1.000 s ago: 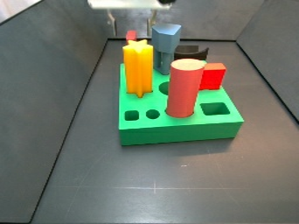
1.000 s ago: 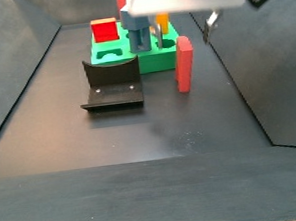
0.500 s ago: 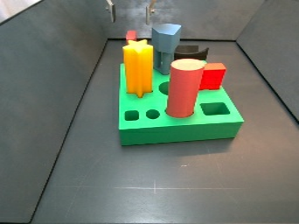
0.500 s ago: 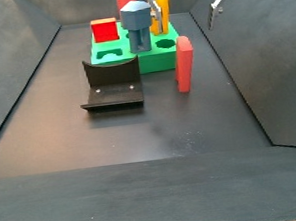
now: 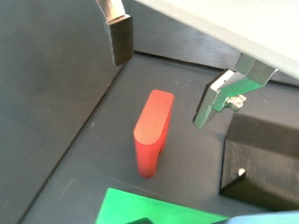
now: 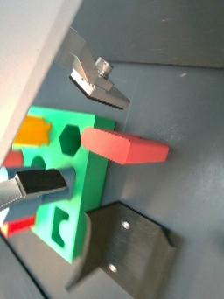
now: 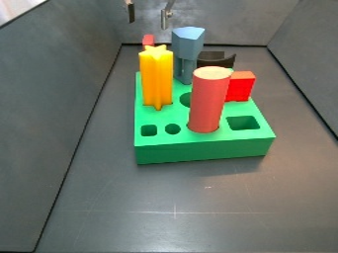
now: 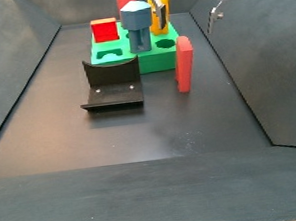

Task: Pick up the square-circle object. Move up. Rotate the square-circle object. Move to above the board. Insert the square-circle object.
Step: Rotate the square-circle object.

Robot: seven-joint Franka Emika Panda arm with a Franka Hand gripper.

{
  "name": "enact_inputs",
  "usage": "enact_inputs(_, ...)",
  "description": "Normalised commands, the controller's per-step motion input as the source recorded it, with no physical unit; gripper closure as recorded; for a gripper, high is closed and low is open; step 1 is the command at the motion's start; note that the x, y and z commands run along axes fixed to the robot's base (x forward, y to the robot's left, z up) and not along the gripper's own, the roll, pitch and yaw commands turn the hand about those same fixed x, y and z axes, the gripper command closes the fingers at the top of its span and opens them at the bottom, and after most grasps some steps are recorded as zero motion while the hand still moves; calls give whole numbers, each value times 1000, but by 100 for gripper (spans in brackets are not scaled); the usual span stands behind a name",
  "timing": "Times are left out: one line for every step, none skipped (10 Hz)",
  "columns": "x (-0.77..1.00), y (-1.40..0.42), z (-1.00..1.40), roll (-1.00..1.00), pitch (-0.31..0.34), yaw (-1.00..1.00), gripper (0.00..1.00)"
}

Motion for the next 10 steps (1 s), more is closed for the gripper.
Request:
enact_inputs(19, 27, -10, 8, 8, -1000, 0)
enact_inputs(19, 26, -10, 8, 8, -1000, 0)
enact_inputs(19, 25, -10, 9, 9, -1000, 0)
enact_inputs(19, 24, -10, 9, 9, -1000, 0)
enact_inputs(19, 24, -10, 10, 10, -1000, 0)
enact_inputs(19, 24, -10, 11, 11, -1000, 0)
enact_inputs(19, 24, -10, 12, 12, -1000, 0)
enact_inputs(19, 23, -10, 14, 14, -1000, 0)
enact_inputs(19, 23, -10, 15, 15, -1000, 0)
enact_inputs(19, 23, -10, 18, 18, -1000, 0)
